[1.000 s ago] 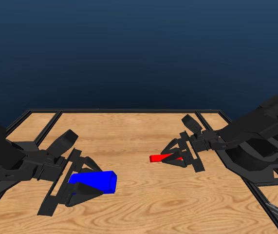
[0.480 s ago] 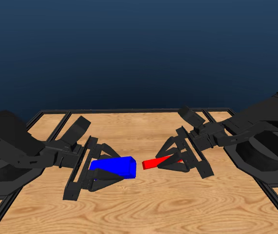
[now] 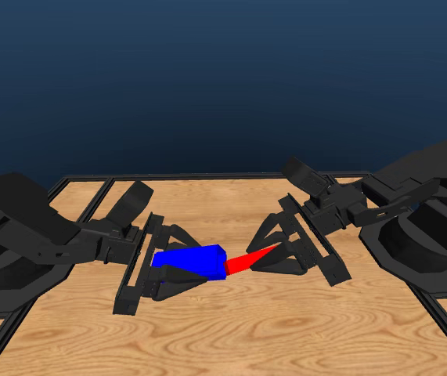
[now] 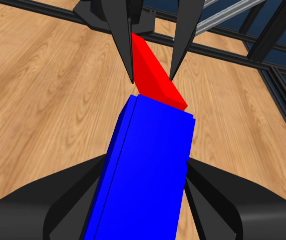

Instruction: Insert peg into socket

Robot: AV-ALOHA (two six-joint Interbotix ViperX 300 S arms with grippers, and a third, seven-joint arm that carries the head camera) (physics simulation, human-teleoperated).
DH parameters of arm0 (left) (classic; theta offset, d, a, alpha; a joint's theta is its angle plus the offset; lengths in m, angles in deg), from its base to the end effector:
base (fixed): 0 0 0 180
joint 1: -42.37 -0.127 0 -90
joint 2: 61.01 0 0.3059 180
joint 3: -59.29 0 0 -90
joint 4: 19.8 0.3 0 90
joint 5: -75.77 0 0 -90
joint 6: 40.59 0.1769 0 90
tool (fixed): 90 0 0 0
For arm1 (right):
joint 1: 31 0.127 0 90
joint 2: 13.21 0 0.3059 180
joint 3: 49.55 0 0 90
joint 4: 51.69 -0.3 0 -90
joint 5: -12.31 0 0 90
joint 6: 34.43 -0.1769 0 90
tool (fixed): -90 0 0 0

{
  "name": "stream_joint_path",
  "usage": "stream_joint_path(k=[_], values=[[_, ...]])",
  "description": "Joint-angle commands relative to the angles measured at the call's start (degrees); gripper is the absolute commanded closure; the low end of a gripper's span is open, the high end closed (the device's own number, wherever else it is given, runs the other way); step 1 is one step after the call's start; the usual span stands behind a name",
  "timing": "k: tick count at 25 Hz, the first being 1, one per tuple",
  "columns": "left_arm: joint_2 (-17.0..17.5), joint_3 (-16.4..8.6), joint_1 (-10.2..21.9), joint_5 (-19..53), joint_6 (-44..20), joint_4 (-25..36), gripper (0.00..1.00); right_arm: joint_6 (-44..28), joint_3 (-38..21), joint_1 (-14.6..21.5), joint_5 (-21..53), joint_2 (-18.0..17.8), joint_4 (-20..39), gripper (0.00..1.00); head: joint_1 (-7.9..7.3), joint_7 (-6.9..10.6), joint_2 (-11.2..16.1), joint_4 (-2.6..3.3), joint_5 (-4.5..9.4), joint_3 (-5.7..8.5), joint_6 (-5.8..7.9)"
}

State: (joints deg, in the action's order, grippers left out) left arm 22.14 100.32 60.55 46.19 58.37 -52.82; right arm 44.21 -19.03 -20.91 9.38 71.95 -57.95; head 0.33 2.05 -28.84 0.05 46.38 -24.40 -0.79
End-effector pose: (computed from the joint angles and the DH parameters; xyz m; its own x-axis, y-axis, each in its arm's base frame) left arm 0.3903 -0.0781 0.1432 0.9298 -0.0222 -0.3675 -0.0668 0.9714 -0.2278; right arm 0.4134 0.0726 0.1633 0.8318 0.1424 -0.5365 -0.0027 0.9676 0.2525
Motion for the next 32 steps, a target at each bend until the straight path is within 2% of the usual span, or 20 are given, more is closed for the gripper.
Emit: stream_joint_path(k=[1, 2, 3, 4, 5, 6, 7, 9, 10, 12, 14, 18, 21, 25, 26, 27, 29, 31, 32], values=[[-0.65, -1.76, 0.07, 0.16, -0.44, 1.07, 1.0, -1.52, -2.28, -0.76, 2.82, 0.79, 1.98, 1.0, -0.14, 0.15, -0.37, -0.05, -0.32, 0.57, 0.01], [-0.37, -2.24, 0.12, 1.77, -0.55, 1.78, 1.0, -1.9, -2.55, -0.56, 2.82, 0.98, 2.37, 1.0, -0.18, 0.16, -0.36, -0.05, -0.29, 0.58, 0.02], [-1.29, -1.2, 1.0, 0.73, -0.58, 1.94, 1.0, -3.12, -2.86, -0.8, 3.02, 1.21, 3.06, 1.0, -0.24, 0.17, -0.34, -0.06, -0.35, 0.58, 0.07], [-0.47, -3.2, -0.09, 1.05, -1.42, 2.17, 1.0, -4.57, -2.82, -0.72, 3.17, 1.04, 4.64, 1.0, -0.31, 0.22, -0.31, -0.07, -0.28, 0.61, 0.1], [-0.89, -4.4, 0.16, 1.55, -1.41, 1.83, 1.0, -3.98, -2.79, -0.98, 3.84, 0.3, 4.09, 1.0, -0.37, 0.27, -0.28, -0.08, -0.31, 0.62, 0.1], [-1.04, -3.12, -0.13, 2.29, -1.81, 2.91, 1.0, -4.0, -3.23, -1.22, 3.79, 0.46, 4.1, 1.0, -0.4, 0.3, -0.26, -0.09, -0.32, 0.62, 0.1], [-0.93, -3.59, 0.13, 0.98, -1.66, 2.45, 1.0, -4.95, -3.28, -1.1, 3.83, 0.19, 4.9, 1.0, -0.44, 0.35, -0.26, -0.1, -0.32, 0.61, 0.12], [-1.54, -2.88, 0.01, 1.69, -1.84, 2.85, 1.0, -5.63, -3.68, -1.29, 4.5, -0.14, 5.37, 1.0, -0.54, 0.4, -0.25, -0.12, -0.33, 0.6, 0.13], [-1.68, -2.9, 0.12, 0.73, -2.04, 2.8, 1.0, -5.42, -3.72, -1.29, 4.03, -0.43, 5.08, 1.0, -0.6, 0.44, -0.23, -0.13, -0.37, 0.62, 0.16], [-0.56, -3.4, -0.71, 3.98, -2.27, 3.74, 1.0, -6.8, -4.82, -1.03, 5.0, -1.43, 5.94, 1.0, -0.74, 0.51, -0.25, -0.14, -0.43, 0.62, 0.26], [-0.69, -3.96, -0.43, 1.29, -2.36, 3.27, 1.0, -6.87, -5.89, -0.51, 4.77, -2.65, 5.79, 1.0, -0.87, 0.5, -0.29, -0.17, -0.35, 0.6, 0.29], [-1.78, -5.07, -1.04, 3.22, -2.47, 3.93, 1.0, -9.34, -12.67, 1.08, 10.39, -7.13, 9.54, 1.0, -1.0, 0.62, -0.34, -0.17, -0.45, 0.63, 0.43], [-1.84, -4.73, -0.97, 3.58, -2.77, 4.11, 1.0, -12.03, -18.06, 2.45, 15.99, -10.23, 13.6, 1.0, -1.03, 0.64, -0.35, -0.16, -0.47, 0.65, 0.5], [-1.79, -3.85, -0.63, 4.55, -3.17, 4.39, 1.0, -15.82, -24.79, 5.06, 22.88, -13.39, 18.82, 1.0, -1.12, 0.67, -0.42, -0.2, -0.55, 0.66, 0.41], [-0.82, -4.83, -0.96, 4.52, -3.14, 4.05, 1.0, -17.38, -26.32, 5.61, 25.47, -13.39, 20.0, 1.0, -1.17, 0.74, -0.45, -0.2, -0.57, 0.66, 0.46], [-0.83, -4.58, -0.35, 3.47, -3.39, 4.35, 1.0, -18.63, -26.34, 5.91, 26.65, -13.73, 20.7, 0.01, -1.29, 0.82, -0.49, -0.23, -0.54, 0.65, 0.47], [-1.54, -3.68, -0.28, 4.05, -3.31, 4.52, 1.0, -20.88, -25.77, 5.7, 28.56, -13.43, 21.67, 0.0, -1.47, 0.96, -0.57, -0.25, -0.57, 0.63, 0.57], [-0.95, -3.86, -0.19, 3.83, -3.61, 4.62, 1.0, -23.64, -24.31, 5.84, 30.4, -12.69, 22.16, 0.0, -1.75, 1.05, -0.68, -0.3, -0.61, 0.63, 0.7], [-1.85, -2.94, -0.08, 3.7, -3.37, 4.37, 1.0, -25.12, -23.85, 5.9, 31.31, -11.82, 22.55, 0.0, -1.88, 1.08, -0.74, -0.31, -0.59, 0.63, 0.79]])
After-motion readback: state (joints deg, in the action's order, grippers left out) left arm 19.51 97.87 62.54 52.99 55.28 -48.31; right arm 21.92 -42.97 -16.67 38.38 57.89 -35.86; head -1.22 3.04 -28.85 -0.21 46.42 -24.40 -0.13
